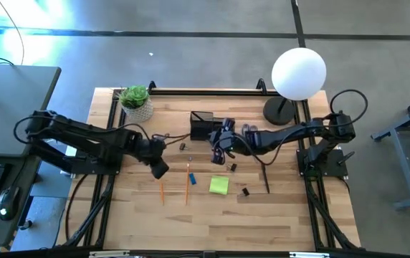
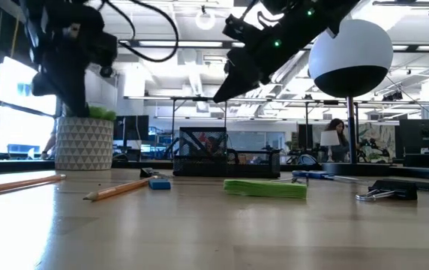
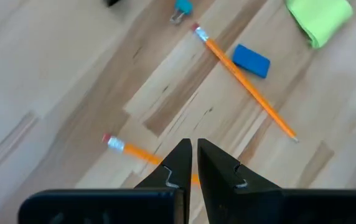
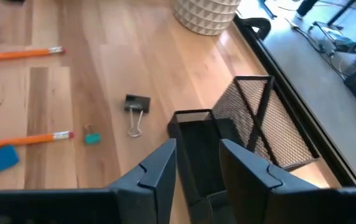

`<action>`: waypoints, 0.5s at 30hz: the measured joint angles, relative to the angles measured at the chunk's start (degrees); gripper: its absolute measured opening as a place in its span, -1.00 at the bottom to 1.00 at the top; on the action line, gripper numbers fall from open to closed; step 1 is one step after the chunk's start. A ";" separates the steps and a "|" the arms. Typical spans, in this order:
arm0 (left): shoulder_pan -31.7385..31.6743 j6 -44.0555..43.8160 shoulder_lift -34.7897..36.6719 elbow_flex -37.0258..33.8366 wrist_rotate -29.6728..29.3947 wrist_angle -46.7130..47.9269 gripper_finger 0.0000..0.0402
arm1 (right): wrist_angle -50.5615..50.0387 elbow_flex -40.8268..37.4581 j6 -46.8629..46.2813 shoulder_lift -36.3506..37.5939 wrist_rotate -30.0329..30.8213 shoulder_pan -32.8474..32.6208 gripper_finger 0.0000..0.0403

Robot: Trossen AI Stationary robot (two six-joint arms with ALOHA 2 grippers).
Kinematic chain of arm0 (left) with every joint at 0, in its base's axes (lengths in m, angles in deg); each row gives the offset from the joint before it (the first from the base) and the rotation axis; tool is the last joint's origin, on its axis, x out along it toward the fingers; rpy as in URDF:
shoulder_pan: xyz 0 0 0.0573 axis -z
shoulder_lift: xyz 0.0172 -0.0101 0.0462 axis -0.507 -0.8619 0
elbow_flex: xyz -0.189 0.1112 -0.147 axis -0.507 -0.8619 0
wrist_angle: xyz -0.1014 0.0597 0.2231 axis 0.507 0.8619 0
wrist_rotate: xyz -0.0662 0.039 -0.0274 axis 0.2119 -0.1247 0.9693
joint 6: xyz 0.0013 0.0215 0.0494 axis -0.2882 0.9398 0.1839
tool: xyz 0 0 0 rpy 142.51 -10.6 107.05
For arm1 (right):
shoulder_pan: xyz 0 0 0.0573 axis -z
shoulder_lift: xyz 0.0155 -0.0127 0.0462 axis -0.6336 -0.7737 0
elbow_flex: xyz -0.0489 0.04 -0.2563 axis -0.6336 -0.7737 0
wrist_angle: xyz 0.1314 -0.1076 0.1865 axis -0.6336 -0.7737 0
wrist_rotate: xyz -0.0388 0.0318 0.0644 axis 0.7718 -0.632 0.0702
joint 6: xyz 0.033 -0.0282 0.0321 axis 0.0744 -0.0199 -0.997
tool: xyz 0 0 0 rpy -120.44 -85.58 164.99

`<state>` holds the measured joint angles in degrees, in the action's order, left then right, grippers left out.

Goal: Pick and place office supplies into organizer
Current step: Put the orange pencil into the black desk organizer

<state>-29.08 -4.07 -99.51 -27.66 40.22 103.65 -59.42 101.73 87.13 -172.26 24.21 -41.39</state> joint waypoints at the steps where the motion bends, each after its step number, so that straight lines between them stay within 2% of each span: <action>1: 1.26 -2.03 0.04 0.58 -1.07 1.10 -0.92 | 0.24 0.00 0.37 0.00 -0.08 -0.04 -0.42; 8: 10.94 -18.95 -1.68 -1.04 -2.92 3.74 -0.92 | 3.30 0.00 1.65 0.14 -5.49 -0.21 -0.44; 15: 14.97 -30.98 -7.53 -1.38 -8.13 1.65 -0.92 | 3.50 0.00 3.05 0.17 -8.20 -3.17 -0.44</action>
<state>-14.11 -35.05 -107.03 -29.04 32.09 105.30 -55.92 101.73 90.17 -172.09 16.01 -44.55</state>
